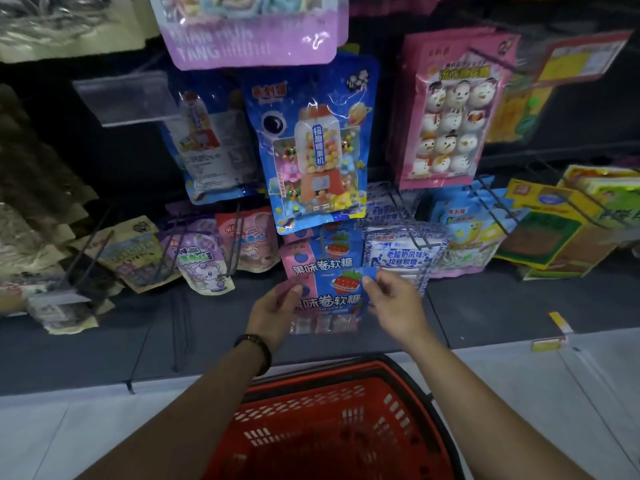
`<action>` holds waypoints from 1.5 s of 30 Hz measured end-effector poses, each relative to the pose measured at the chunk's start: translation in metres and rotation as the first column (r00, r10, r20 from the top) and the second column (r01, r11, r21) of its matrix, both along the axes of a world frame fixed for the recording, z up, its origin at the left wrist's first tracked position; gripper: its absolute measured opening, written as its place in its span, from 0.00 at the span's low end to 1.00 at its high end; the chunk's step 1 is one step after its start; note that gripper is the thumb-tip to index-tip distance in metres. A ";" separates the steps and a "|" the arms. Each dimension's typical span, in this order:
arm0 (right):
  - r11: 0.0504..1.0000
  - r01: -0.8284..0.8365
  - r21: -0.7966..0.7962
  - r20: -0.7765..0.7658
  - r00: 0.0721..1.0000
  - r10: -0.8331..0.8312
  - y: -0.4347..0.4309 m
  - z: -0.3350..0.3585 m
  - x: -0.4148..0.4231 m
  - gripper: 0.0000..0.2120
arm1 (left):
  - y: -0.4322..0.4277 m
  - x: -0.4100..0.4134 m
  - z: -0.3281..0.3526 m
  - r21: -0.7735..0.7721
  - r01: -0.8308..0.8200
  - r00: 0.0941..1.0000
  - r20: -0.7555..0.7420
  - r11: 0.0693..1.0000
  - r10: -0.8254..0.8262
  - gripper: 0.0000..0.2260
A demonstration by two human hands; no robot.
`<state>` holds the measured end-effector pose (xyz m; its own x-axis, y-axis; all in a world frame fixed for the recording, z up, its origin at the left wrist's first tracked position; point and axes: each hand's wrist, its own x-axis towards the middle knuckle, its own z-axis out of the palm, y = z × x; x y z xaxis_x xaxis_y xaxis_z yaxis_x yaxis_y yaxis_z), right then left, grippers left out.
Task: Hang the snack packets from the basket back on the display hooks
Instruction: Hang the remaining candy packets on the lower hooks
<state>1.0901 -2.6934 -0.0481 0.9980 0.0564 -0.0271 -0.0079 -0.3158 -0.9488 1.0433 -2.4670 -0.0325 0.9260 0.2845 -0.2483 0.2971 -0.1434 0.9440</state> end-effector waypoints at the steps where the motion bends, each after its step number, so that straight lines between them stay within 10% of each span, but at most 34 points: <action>1: 1.000 0.002 -0.002 -0.016 1.000 -0.002 -0.001 -0.007 0.004 0.36 | 0.000 0.004 -0.005 -0.009 -0.005 1.000 -0.012 1.000 0.005 0.13; 6: 0.998 0.064 0.007 -0.049 0.997 -0.063 0.002 -0.015 0.021 0.36 | -0.005 0.027 -0.023 -0.078 -0.058 0.997 -0.057 0.995 0.054 0.15; 16: 0.979 0.147 0.143 -0.063 0.988 -0.140 0.021 0.001 0.037 0.06 | -0.005 0.062 -0.028 -0.127 -0.127 0.989 -0.090 0.984 0.116 0.17; 24: 0.983 0.086 0.164 -0.034 0.996 -0.082 0.038 0.001 0.031 0.15 | -0.002 0.074 -0.033 -0.152 -0.184 0.978 -0.128 0.971 0.165 0.06; 34: 0.996 0.082 -0.024 -0.031 0.996 -0.083 0.041 -0.007 0.027 0.30 | -0.007 0.075 -0.024 -0.102 -0.170 0.978 -0.137 0.980 0.155 0.23; 39: 0.956 0.124 -0.266 0.107 0.989 -0.098 0.054 -0.012 -0.003 0.30 | -0.021 0.052 -0.035 0.115 -0.315 0.949 0.058 0.942 0.311 0.14; 45: 0.914 -0.110 -0.392 -0.049 0.994 0.099 0.071 -0.020 -0.022 0.28 | -0.053 0.017 -0.062 0.553 -0.024 0.996 0.089 0.833 -0.031 0.34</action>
